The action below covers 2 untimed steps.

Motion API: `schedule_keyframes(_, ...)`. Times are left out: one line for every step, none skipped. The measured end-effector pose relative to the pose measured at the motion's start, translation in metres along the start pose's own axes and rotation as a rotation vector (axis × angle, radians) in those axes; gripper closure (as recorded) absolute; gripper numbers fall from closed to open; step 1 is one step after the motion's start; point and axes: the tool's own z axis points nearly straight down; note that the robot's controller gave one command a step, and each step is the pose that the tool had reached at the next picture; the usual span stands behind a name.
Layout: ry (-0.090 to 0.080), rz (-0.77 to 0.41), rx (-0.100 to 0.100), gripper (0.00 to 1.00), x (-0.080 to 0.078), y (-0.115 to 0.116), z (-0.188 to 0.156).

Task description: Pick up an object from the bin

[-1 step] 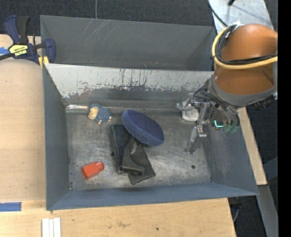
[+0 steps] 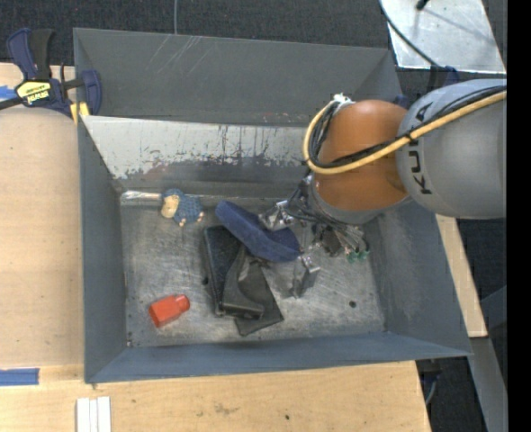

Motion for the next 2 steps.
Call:
schedule_keyframes(-0.022,0.002,0.004,1.00,-0.006,-0.001,-0.006)
schedule_keyframes(-0.002,0.054,0.000,1.00,-0.013,0.001,-0.119)
